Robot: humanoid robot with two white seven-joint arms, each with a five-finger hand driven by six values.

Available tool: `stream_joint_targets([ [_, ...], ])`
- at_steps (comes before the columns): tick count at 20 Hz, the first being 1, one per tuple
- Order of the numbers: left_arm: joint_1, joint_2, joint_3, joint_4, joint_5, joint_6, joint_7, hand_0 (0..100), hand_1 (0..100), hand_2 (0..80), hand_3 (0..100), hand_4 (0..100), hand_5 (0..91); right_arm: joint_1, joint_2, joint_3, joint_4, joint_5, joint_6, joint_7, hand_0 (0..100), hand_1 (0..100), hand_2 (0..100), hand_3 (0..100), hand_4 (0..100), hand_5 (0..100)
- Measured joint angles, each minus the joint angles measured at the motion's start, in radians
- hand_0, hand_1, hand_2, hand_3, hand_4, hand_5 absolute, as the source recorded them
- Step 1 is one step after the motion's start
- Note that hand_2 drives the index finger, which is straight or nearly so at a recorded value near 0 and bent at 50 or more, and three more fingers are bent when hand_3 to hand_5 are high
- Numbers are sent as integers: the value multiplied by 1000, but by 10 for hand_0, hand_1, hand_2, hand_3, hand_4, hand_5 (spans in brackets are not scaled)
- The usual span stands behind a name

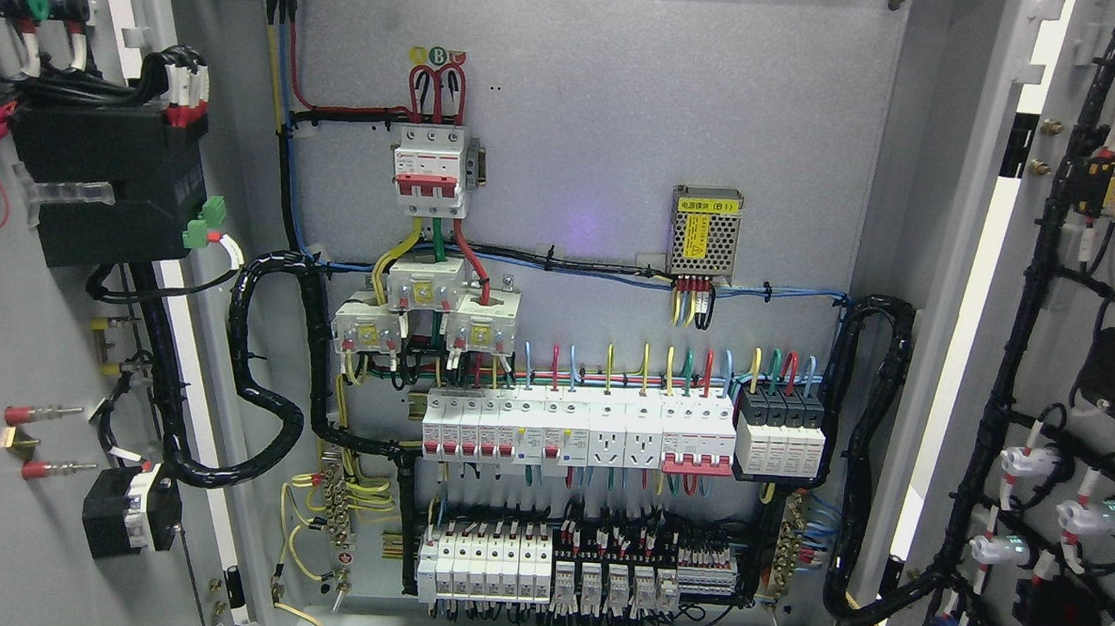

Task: Open door with both hands
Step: 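Withdraw the right hand down and away from the cabinet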

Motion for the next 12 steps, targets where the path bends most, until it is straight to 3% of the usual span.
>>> stream_joint_targets([
  [12, 0, 0, 0, 0, 0, 0, 0, 120, 389, 0, 0, 0, 0, -1, 18, -14, 33, 3, 2, 0, 120, 389, 0, 0, 0, 0],
])
